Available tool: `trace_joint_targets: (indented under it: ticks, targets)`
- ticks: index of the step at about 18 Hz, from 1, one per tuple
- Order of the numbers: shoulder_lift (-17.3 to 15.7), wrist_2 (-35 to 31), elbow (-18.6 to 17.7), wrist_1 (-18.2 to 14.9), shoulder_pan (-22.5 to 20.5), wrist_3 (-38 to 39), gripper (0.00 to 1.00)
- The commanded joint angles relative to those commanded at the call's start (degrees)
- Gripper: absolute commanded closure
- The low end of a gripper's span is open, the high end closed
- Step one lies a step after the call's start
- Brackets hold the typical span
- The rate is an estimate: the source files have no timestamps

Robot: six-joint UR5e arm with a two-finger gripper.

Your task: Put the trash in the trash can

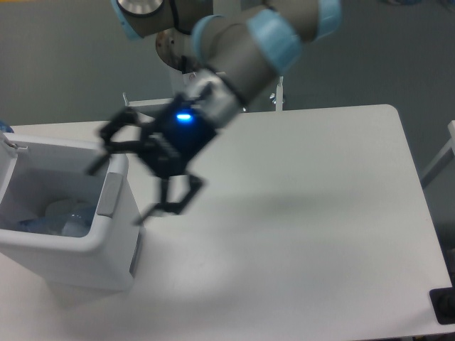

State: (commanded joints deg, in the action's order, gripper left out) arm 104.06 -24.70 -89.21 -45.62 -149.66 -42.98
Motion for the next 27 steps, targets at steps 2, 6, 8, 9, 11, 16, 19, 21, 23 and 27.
trace_joint_targets:
  ticks: [2, 6, 8, 9, 11, 16, 19, 21, 23, 27]
  targets:
    - [0.3, 0.0, -1.1, 0.1, -2.7, -0.6, 0.00]
    - [0.4, -0.2, -4.0, 0.1, -7.8, -6.2, 0.00]
    - [0.8, -0.5, -4.8, 0.1, -10.8, -8.2, 0.00]
    - [0.9, -1.2, -4.9, 0.0, -11.9, -9.3, 0.00]
    - [1.1, -6.0, -5.2, -0.1, -12.8, -10.5, 0.00]
    - [3.6, -29.1, -3.0, 0.1, -11.9, -11.9, 0.00]
    - [4.1, -37.2, -2.6, -0.2, -9.6, -13.1, 0.00]
    - [4.4, -42.9, -2.5, -0.2, -8.5, -13.9, 0.00]
    - [5.0, -47.0, -2.4, -0.2, -6.9, -14.9, 0.00]
    - [6.1, -56.8, -2.4, -0.4, -4.9, -15.4, 0.00]
